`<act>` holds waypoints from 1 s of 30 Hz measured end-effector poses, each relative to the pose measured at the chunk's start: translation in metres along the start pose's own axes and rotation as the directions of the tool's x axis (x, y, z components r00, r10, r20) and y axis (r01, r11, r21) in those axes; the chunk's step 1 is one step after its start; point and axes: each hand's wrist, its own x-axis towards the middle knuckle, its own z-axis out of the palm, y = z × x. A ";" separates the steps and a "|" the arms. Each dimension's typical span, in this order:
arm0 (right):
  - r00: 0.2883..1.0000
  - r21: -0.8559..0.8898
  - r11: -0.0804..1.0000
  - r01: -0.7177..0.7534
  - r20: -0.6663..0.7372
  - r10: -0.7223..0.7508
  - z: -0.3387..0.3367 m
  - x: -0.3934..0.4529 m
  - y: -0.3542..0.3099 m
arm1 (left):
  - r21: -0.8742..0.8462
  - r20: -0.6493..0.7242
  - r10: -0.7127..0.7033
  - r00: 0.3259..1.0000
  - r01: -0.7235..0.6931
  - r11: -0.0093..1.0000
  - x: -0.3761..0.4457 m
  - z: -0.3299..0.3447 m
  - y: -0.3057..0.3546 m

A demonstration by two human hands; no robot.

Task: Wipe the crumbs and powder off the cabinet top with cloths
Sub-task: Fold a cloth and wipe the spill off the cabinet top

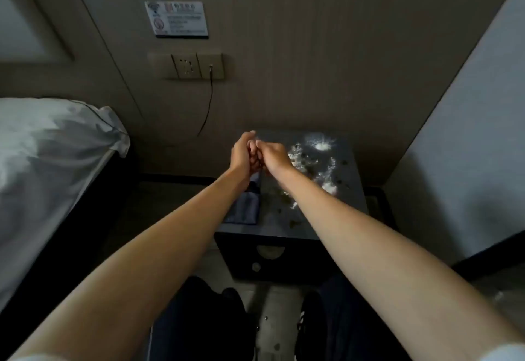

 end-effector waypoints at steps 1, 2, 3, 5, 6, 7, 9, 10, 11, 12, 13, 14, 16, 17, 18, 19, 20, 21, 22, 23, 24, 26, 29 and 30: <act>1.000 -0.006 1.000 -0.011 0.006 0.011 0.006 0.006 0.008 | 0.001 -0.002 -0.019 1.000 0.019 1.000 0.005 -0.006 -0.005; 0.999 -0.005 0.999 -0.045 -0.002 0.045 0.013 0.017 0.020 | -0.016 -0.018 -0.043 0.999 0.042 0.999 0.014 -0.011 -0.009; 0.997 -0.001 0.997 -0.076 -0.003 0.076 0.019 0.023 0.033 | -0.006 -0.057 -0.056 0.997 0.056 0.998 0.019 -0.018 -0.018; 0.994 -0.017 0.994 -0.110 -0.006 0.110 0.033 0.034 0.061 | 0.035 -0.131 -0.055 0.990 0.060 0.998 0.028 -0.036 -0.039; 0.993 -0.044 0.992 -0.115 -0.016 0.115 0.038 0.037 0.073 | 0.086 -0.164 -0.047 0.985 0.062 0.994 0.034 -0.045 -0.050; 0.992 -0.076 0.989 -0.124 -0.023 0.122 0.042 0.041 0.086 | 0.143 -0.197 -0.040 0.980 0.069 0.987 0.039 -0.054 -0.060; 0.991 -0.200 0.970 -0.137 -0.022 0.136 0.047 0.042 0.108 | 0.298 -0.225 -0.010 0.974 0.078 0.951 0.047 -0.070 -0.080; 0.990 -0.272 0.953 -0.135 -0.012 0.137 0.049 0.045 0.120 | 0.395 -0.222 0.025 0.975 0.067 0.916 0.050 -0.077 -0.088; 0.993 -0.334 0.935 -0.115 -0.004 0.120 0.051 0.048 0.131 | 0.499 -0.209 0.075 0.975 0.041 0.865 0.051 -0.083 -0.096; 0.995 -0.390 0.916 -0.088 -0.001 0.095 0.053 0.049 0.138 | 0.600 -0.191 0.134 0.972 0.008 0.800 0.052 -0.088 -0.101; 0.998 -0.444 0.894 -0.055 0.002 0.062 0.054 0.052 0.147 | 0.679 -0.166 0.203 0.965 -0.037 0.733 0.052 -0.093 -0.107; 1.000 -0.513 0.859 -0.005 0.004 0.009 0.056 0.052 0.153 | 0.741 -0.137 0.268 0.954 -0.081 0.666 0.053 -0.100 -0.113; 0.993 -0.680 0.727 0.095 0.017 -0.114 0.059 0.050 0.167 | 0.844 -0.046 0.368 0.929 -0.161 0.512 0.053 -0.114 -0.125; 0.985 -0.764 0.629 0.142 0.049 -0.163 0.059 0.048 0.175 | 0.885 0.010 0.393 0.919 -0.191 0.424 0.052 -0.120 -0.132; 0.977 -0.833 0.524 0.179 0.087 -0.196 0.059 0.044 0.180 | 0.916 0.059 0.412 0.909 -0.213 0.339 0.050 -0.125 -0.137; 0.966 -0.872 0.442 0.212 0.118 -0.231 0.059 0.042 0.187 | 0.939 0.102 0.435 0.895 -0.231 0.255 0.048 -0.128 -0.142; 0.955 -0.887 0.391 0.243 0.148 -0.259 0.058 0.039 0.190 | 0.957 0.141 0.457 0.878 -0.240 0.166 0.047 -0.131 -0.147; 0.942 -0.890 0.364 0.275 0.174 -0.287 0.058 0.037 0.194 | 0.968 0.174 0.464 0.869 -0.238 0.082 0.045 -0.133 -0.151; 0.932 -0.887 0.349 0.302 0.197 -0.304 0.059 0.035 0.197 | 0.971 0.209 0.447 0.870 -0.240 0.013 0.045 -0.135 -0.155; 0.926 -0.881 0.350 0.318 0.208 -0.316 0.060 0.034 0.201 | 0.968 0.241 0.409 0.880 -0.246 -0.041 0.045 -0.139 -0.159; 0.926 -0.873 0.363 0.324 0.214 -0.312 0.062 0.031 0.205 | 0.962 0.272 0.362 0.892 -0.259 -0.085 0.044 -0.143 -0.162; 0.937 -0.878 0.359 0.317 0.231 -0.261 0.065 0.027 0.216 | 0.949 0.312 0.283 0.907 -0.282 -0.145 0.039 -0.150 -0.167; 0.938 -0.902 0.282 0.326 0.270 -0.219 0.066 0.020 0.231 | 0.949 0.300 0.244 0.922 -0.262 -0.176 0.031 -0.155 -0.171; 0.937 -0.909 0.264 0.323 0.269 -0.222 0.066 0.019 0.232 | 0.959 0.267 0.245 0.932 -0.233 -0.158 0.031 -0.156 -0.172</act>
